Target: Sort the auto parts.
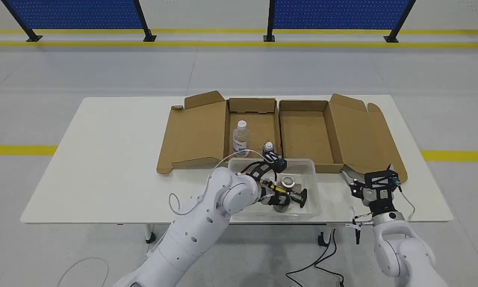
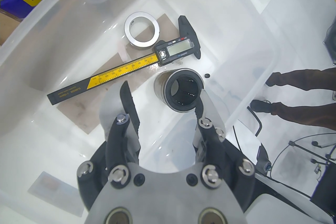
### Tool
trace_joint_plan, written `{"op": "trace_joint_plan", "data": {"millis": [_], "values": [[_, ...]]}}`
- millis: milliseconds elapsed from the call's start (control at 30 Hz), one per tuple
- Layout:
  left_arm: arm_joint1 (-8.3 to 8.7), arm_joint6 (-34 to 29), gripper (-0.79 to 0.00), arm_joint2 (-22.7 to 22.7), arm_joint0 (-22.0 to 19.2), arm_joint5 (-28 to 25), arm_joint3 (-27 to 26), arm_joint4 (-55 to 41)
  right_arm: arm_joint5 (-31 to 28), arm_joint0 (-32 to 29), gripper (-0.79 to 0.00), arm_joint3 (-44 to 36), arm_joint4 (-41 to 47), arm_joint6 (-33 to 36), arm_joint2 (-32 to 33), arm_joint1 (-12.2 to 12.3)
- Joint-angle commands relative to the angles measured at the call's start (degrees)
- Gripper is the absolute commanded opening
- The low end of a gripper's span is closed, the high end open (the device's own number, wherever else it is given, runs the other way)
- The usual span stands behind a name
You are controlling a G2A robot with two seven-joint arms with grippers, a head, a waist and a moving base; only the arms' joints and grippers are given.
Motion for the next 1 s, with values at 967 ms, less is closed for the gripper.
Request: {"op": "trace_joint_plan", "data": {"millis": [967], "values": [[-2.31, -2.33, -0.637, 7.77, -8.73, -0.37, 13.14, -3.56, 0.00, 0.00, 0.000, 0.00, 0.00, 0.00, 0.00, 0.00]]}}
